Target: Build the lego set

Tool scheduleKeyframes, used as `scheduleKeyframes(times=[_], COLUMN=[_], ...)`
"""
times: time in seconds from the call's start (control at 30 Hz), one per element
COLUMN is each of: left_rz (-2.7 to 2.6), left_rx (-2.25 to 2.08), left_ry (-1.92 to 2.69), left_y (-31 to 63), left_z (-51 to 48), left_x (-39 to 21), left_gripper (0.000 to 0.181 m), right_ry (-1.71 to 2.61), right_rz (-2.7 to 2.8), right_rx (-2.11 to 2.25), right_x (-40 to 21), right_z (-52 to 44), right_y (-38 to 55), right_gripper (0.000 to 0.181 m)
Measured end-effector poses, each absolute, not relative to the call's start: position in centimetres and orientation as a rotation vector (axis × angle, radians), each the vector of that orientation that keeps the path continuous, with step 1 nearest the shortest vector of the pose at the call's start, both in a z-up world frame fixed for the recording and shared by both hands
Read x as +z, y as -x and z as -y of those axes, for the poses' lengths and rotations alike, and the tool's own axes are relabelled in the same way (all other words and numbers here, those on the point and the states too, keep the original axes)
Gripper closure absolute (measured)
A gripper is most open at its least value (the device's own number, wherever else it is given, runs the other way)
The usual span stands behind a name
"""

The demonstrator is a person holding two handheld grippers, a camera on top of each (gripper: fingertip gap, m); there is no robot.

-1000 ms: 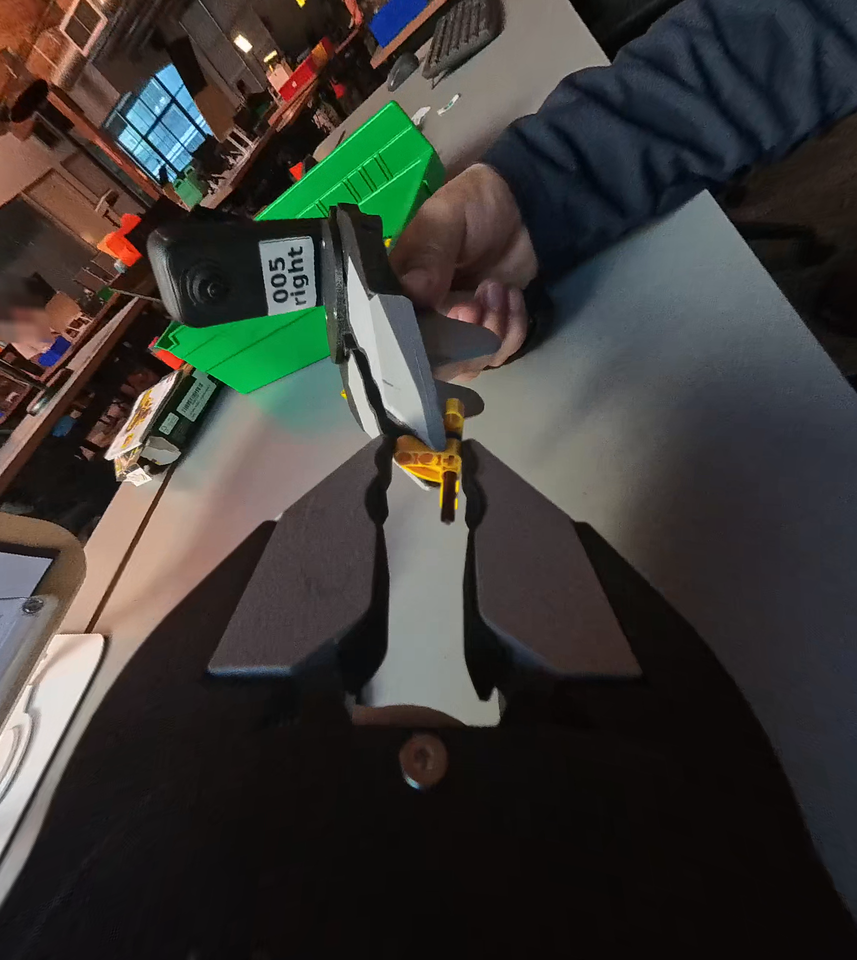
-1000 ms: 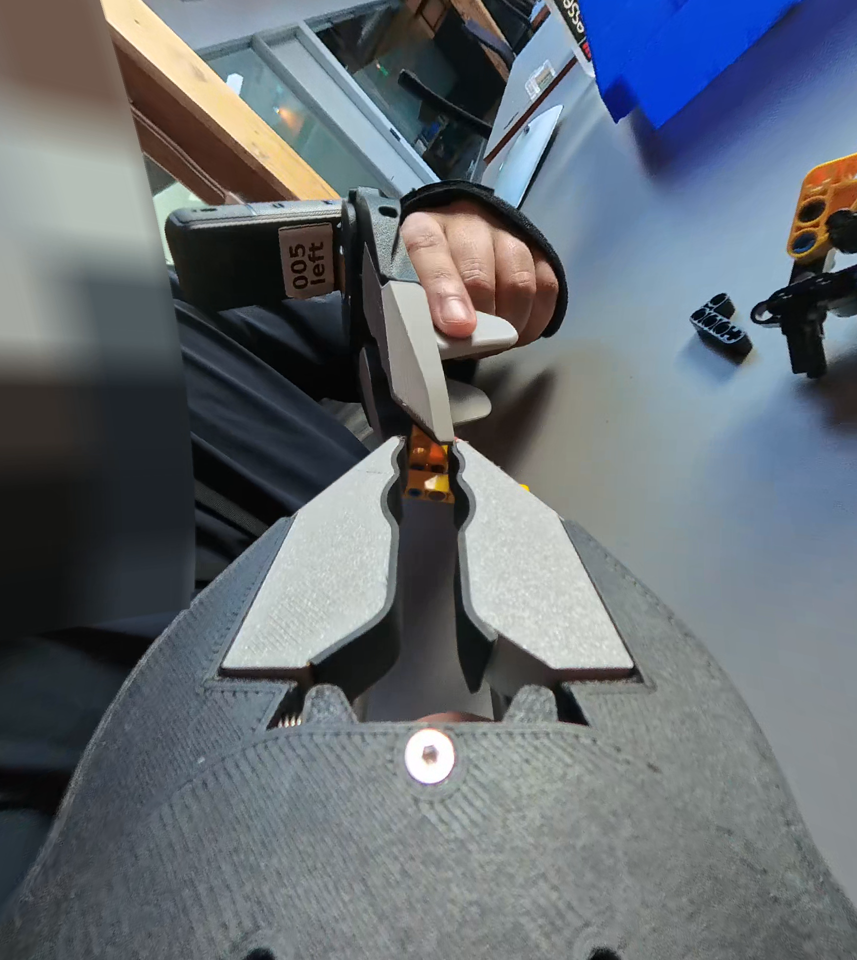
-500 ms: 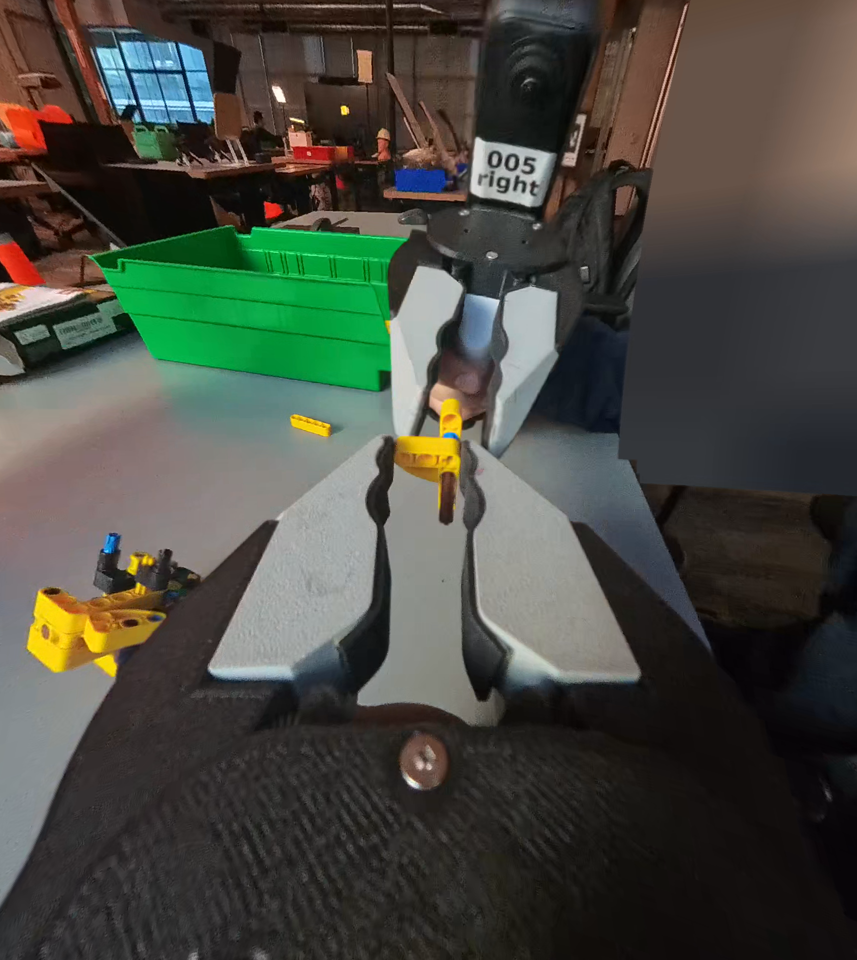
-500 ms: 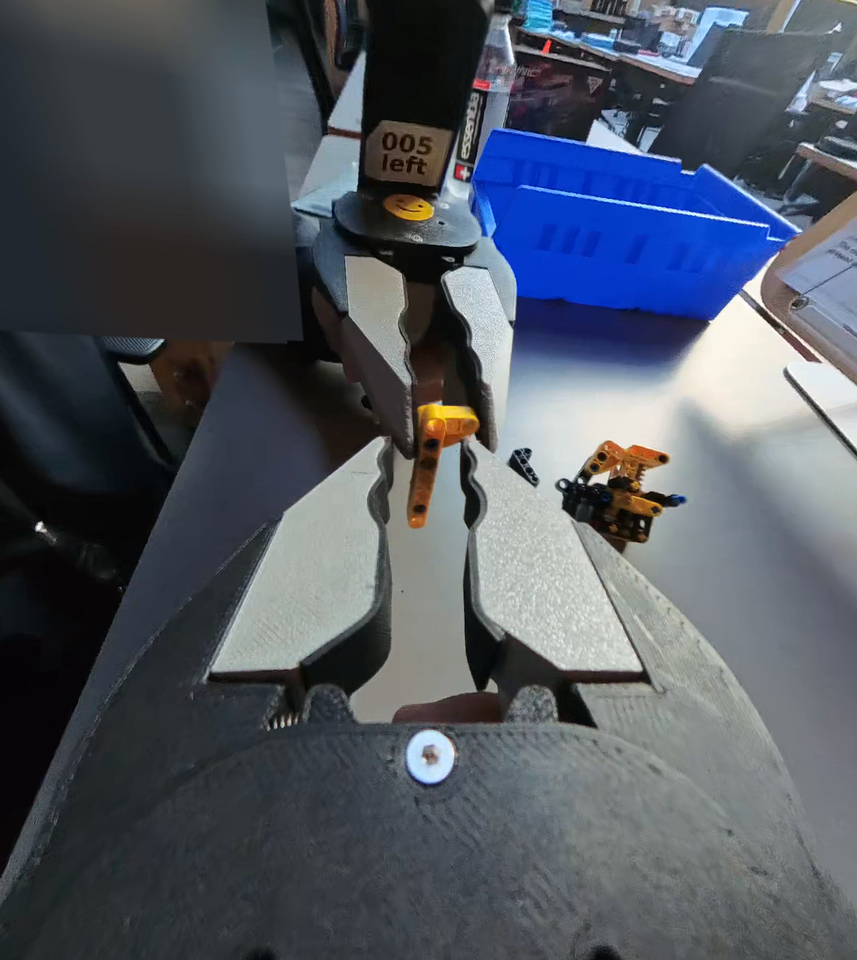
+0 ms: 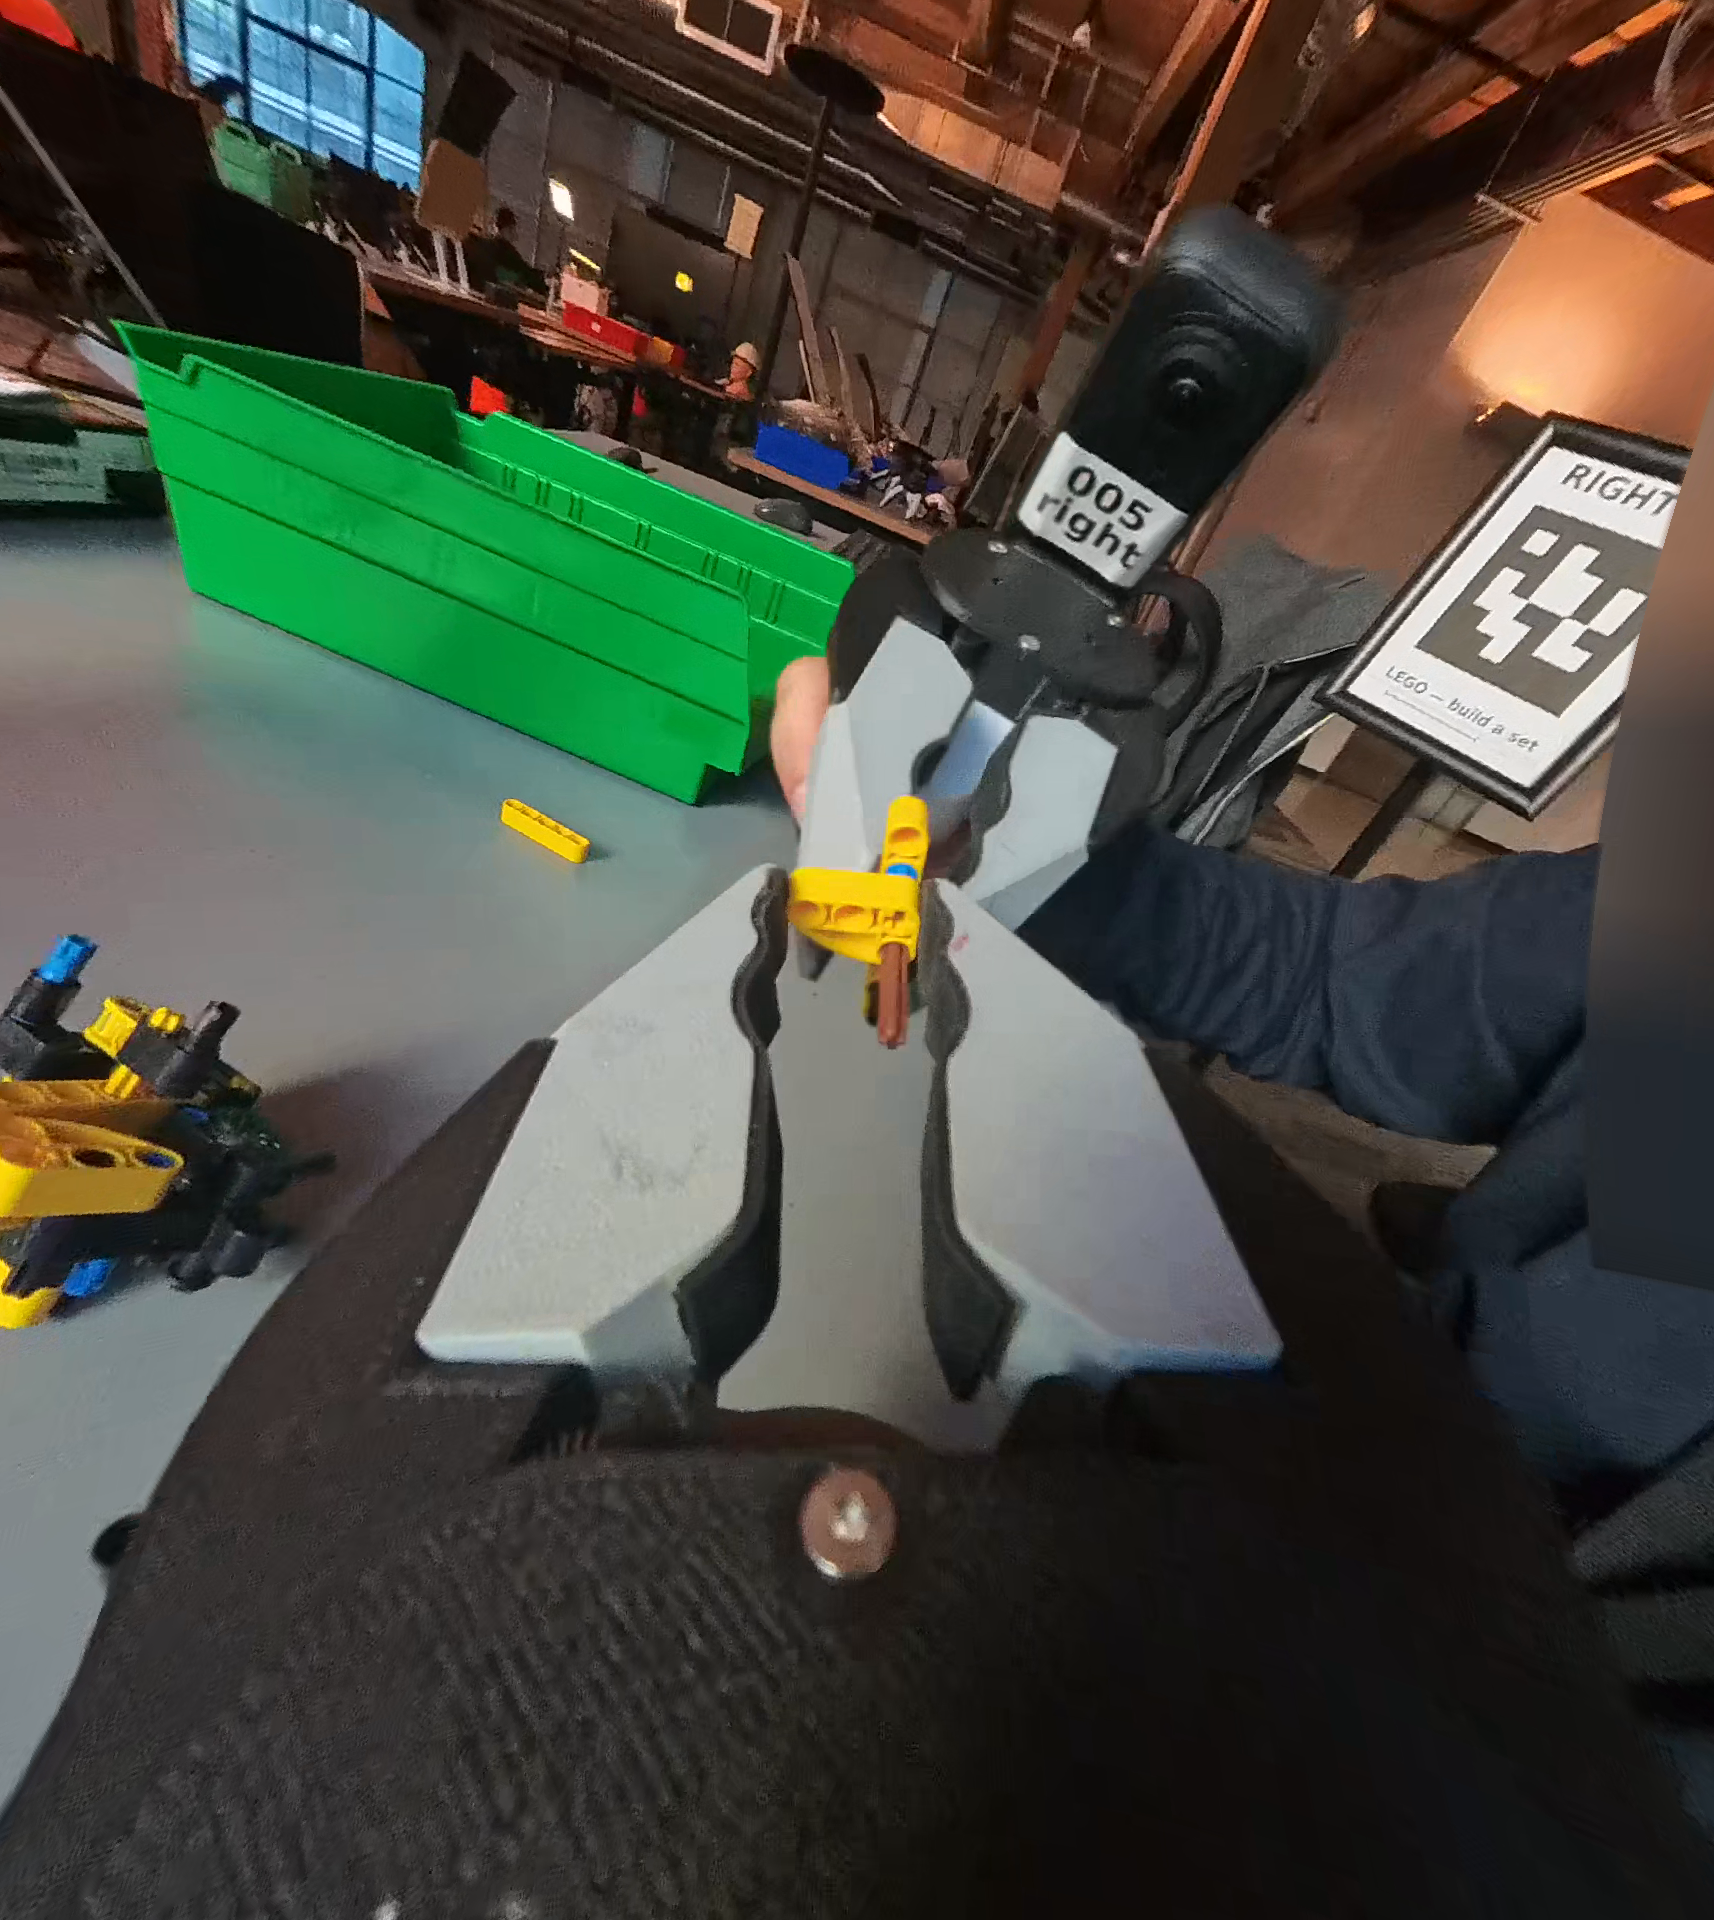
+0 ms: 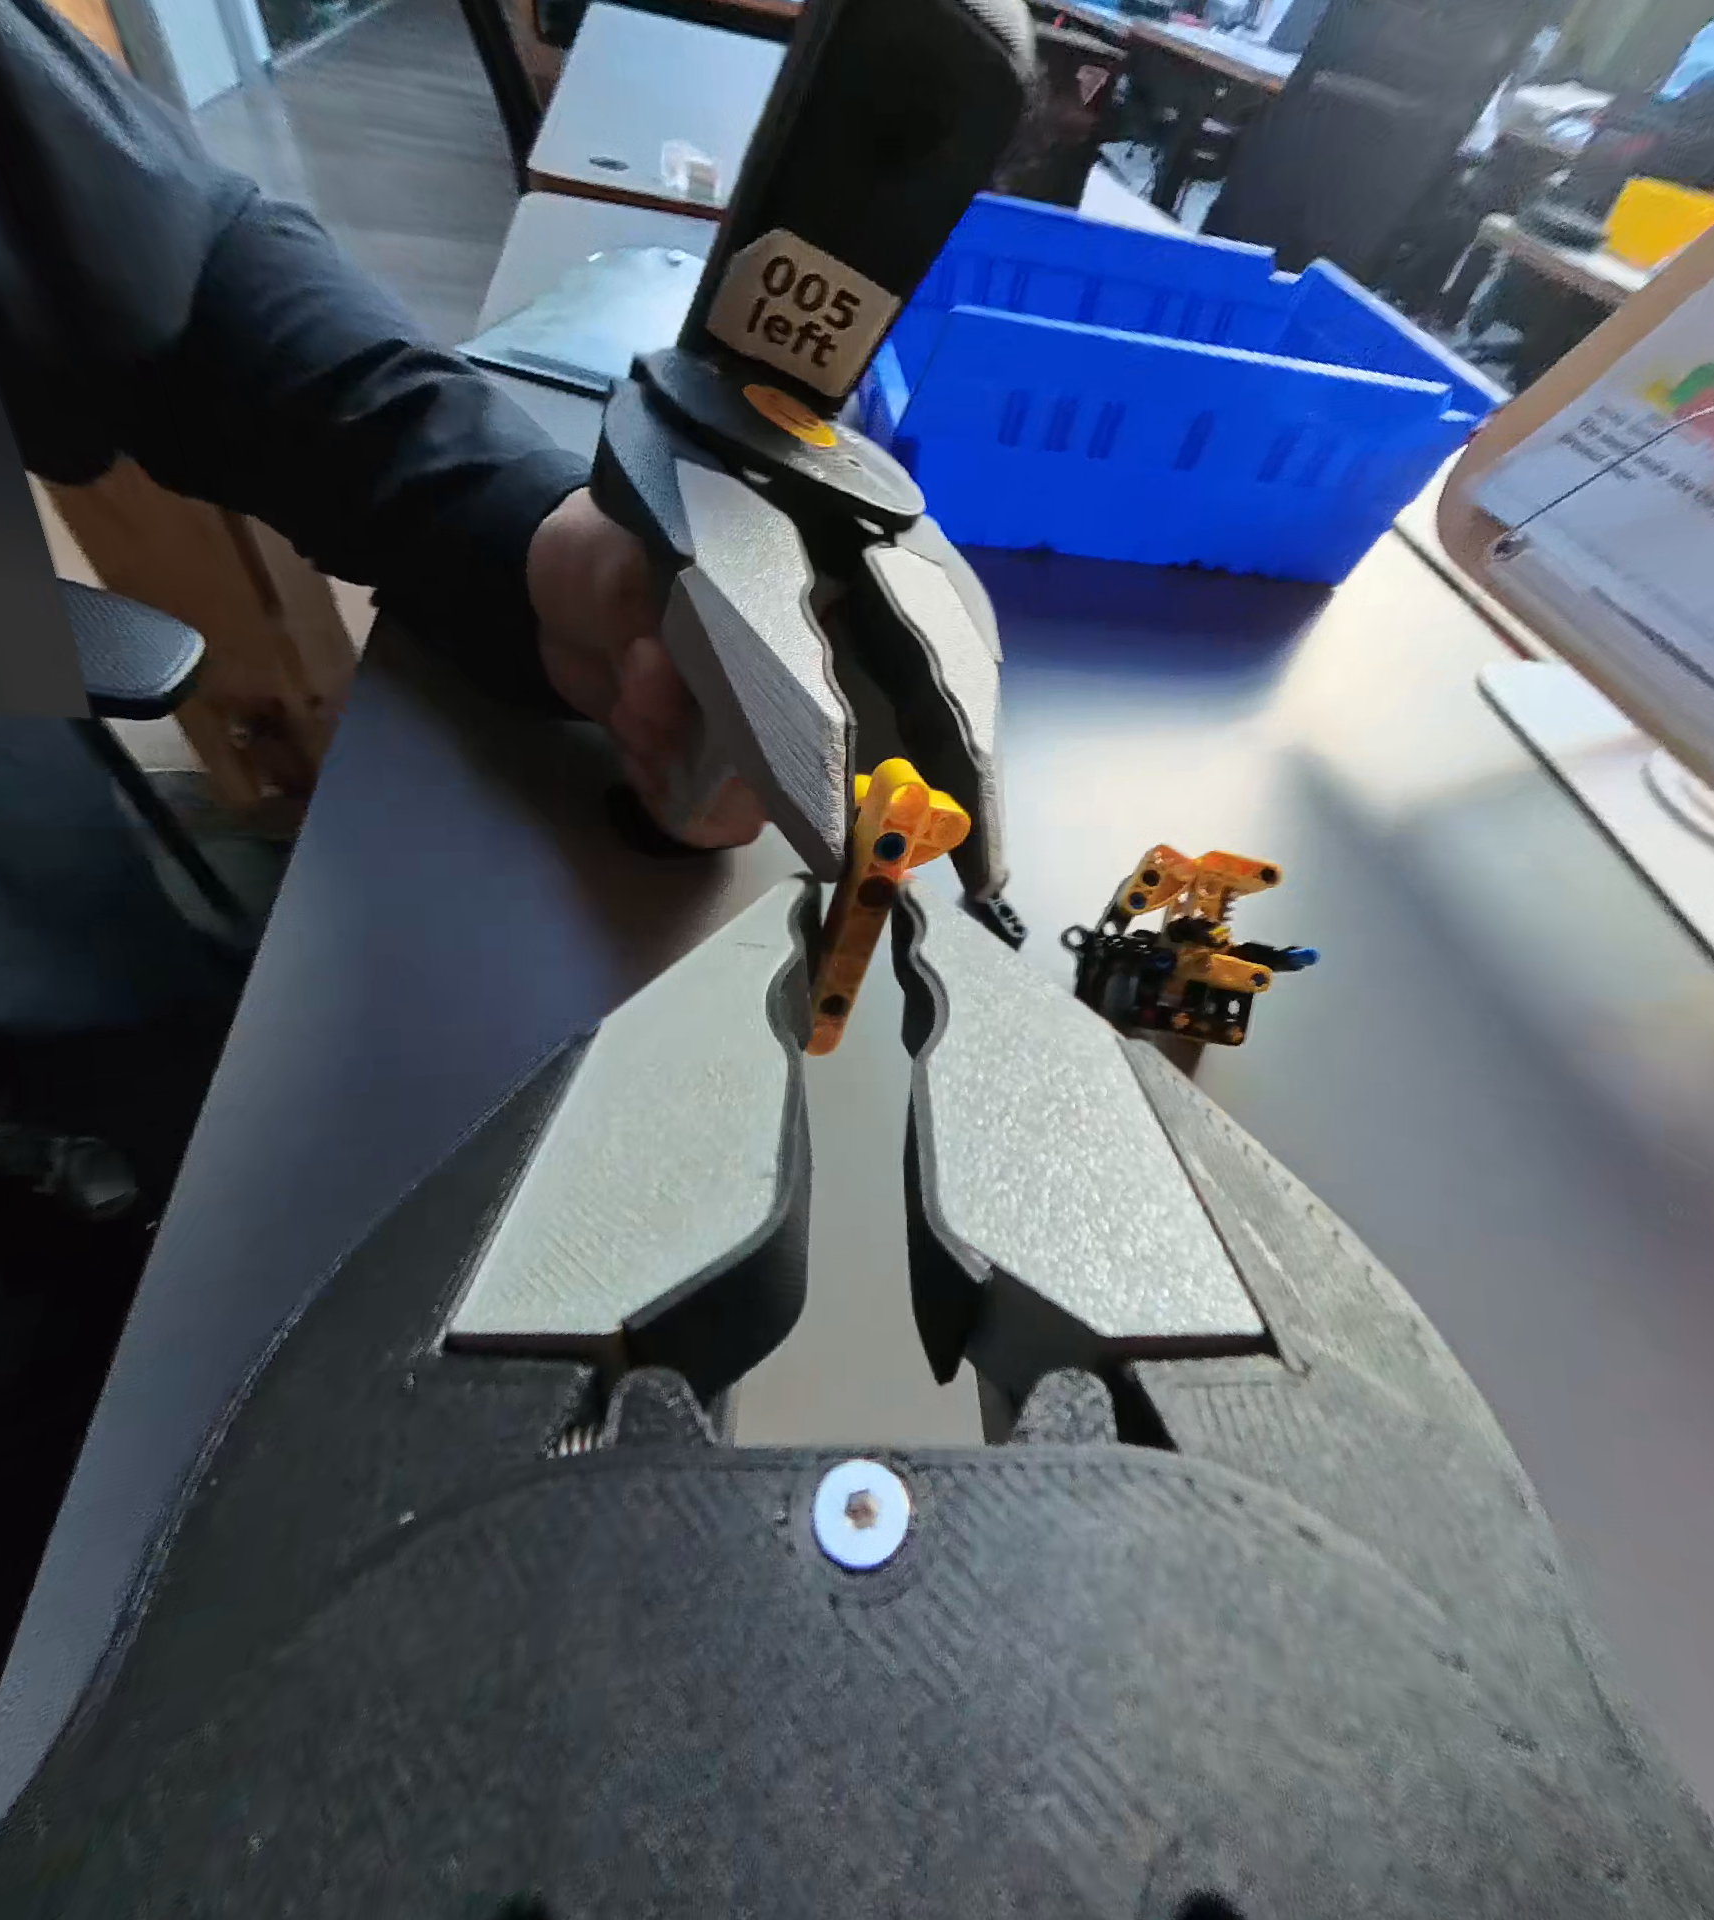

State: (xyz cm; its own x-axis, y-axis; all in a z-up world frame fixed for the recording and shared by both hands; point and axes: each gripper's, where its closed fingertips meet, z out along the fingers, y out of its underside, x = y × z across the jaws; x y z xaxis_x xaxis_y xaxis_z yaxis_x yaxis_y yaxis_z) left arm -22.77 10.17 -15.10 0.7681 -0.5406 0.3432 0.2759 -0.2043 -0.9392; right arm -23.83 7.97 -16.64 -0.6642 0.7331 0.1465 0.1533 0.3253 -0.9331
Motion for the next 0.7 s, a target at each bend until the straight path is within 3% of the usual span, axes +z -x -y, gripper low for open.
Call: scheduleKeyframes(times=[0.23,0.43,0.7], left_rz=[-0.073,-0.048,-0.219], left_rx=[-0.582,-0.594,-0.333], left_ry=[1.627,1.54,1.997], left_y=[25.1,27.0,26.0], left_z=[-10.6,-9.4,-11.5], left_x=[-15.3,-14.2,-20.5], left_gripper=[0.159,0.159,0.157], right_ry=[0.944,1.253,1.253], right_rz=[1.875,1.336,1.5], right_rx=[1.225,1.976,1.8], right_x=[-16.4,-12.5,-13.9], right_z=[-9.5,-16.4,-16.0], right_y=[26.0,25.4,26.2], right_gripper=[0.174,0.176,0.175])
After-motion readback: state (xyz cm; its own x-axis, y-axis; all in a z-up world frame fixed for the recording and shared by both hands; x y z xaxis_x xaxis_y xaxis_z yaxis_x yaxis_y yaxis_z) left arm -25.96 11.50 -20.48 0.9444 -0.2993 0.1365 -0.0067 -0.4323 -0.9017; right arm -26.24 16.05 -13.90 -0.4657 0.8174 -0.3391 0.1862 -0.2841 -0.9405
